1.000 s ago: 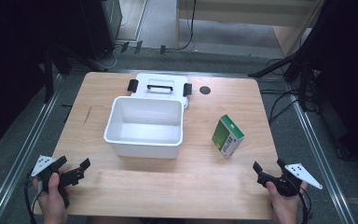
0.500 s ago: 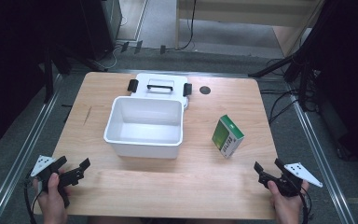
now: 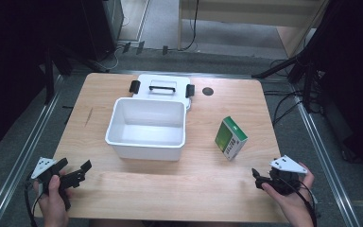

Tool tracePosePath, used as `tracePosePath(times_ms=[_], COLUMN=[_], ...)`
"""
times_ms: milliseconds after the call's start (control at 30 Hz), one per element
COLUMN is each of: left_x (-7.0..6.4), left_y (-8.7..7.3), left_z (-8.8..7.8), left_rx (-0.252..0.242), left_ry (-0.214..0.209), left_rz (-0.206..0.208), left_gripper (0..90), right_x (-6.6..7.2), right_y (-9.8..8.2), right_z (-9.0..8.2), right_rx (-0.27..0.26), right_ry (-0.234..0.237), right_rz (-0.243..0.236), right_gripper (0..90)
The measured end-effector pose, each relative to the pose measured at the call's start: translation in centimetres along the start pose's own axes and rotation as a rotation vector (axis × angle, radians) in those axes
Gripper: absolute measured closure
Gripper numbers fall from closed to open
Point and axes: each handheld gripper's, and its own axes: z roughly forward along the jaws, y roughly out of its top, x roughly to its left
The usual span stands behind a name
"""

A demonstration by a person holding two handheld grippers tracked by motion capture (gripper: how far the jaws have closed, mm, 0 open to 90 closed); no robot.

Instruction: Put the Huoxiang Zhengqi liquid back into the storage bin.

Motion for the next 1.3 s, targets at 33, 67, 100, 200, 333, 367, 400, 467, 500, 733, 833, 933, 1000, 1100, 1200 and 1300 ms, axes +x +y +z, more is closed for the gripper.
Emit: tracePosePath(times_ms=[33, 67, 100, 200, 333, 367, 400, 467, 500, 733, 833, 933, 1000, 1100, 1200, 1300], left_x=[0.0, 0.0, 0.0, 0.0, 0.0, 0.1, 0.0, 0.1, 0.0, 0.0, 0.0, 0.0, 0.0, 0.1, 0.1, 0.1], left_y=[0.0, 0.0, 0.0, 0.0, 0.0, 0.0, 0.0, 0.0, 0.0, 0.0, 0.0, 0.0, 0.0, 0.0, 0.0, 0.0], left_z=[0.0, 0.0, 0.0, 0.0, 0.0, 0.0, 0.0, 0.0, 0.0, 0.0, 0.0, 0.0, 0.0, 0.0, 0.0, 0.1], left_rx=[0.000, -0.001, -0.001, 0.000, 0.000, 0.000, 0.000, 0.001, 0.001, 0.003, 0.004, 0.005, 0.005, 0.005, 0.004, 0.005], left_ry=[0.000, 0.000, -0.001, -0.001, -0.004, -0.004, -0.004, -0.004, -0.004, -0.003, -0.003, -0.003, -0.004, -0.006, -0.008, -0.008], left_rz=[0.000, -0.001, -0.001, -0.001, -0.001, -0.001, -0.002, -0.001, -0.002, 0.000, -0.001, -0.001, -0.001, -0.002, -0.004, -0.004], left_gripper=[0.0, 0.0, 0.0, 0.0, 0.0, 0.0, 0.0, 0.0, 0.0, 0.0, 0.0, 0.0, 0.0, 0.0, 0.0, 0.0], right_x=[0.2, 0.5, 0.6, 1.3, 1.7, 1.7, 1.7, 1.6, 1.6, 1.3, 1.4, 1.8, 2.0, 2.1, 1.9, 1.6], right_y=[0.4, 0.8, 1.0, 1.8, 2.6, 2.8, 3.0, 3.4, 3.7, 6.0, 7.2, 8.4, 9.1, 10.4, 11.5, 12.5], right_z=[0.1, 0.2, 0.3, 0.8, 1.4, 1.5, 1.5, 1.7, 1.7, 1.8, 1.8, 1.9, 1.9, 2.0, 2.0, 2.0], right_rx=[0.028, 0.064, 0.085, 0.162, 0.233, 0.245, 0.256, 0.278, 0.301, 0.421, 0.437, 0.448, 0.452, 0.463, 0.467, 0.468], right_ry=[0.007, 0.013, 0.015, 0.019, 0.045, 0.056, 0.064, 0.088, 0.096, 0.174, 0.188, 0.193, 0.187, 0.183, 0.171, 0.178], right_rz=[-0.023, -0.051, -0.069, -0.138, -0.167, -0.166, -0.167, -0.168, -0.168, -0.117, -0.113, -0.113, -0.113, -0.110, -0.092, -0.076], right_gripper=[16.3, 16.4, 16.2, 16.1, 16.9, 17.7, 18.4, 18.9, 19.6, 19.0, 18.4, 20.0, 22.2, 23.5, 26.0, 28.5])
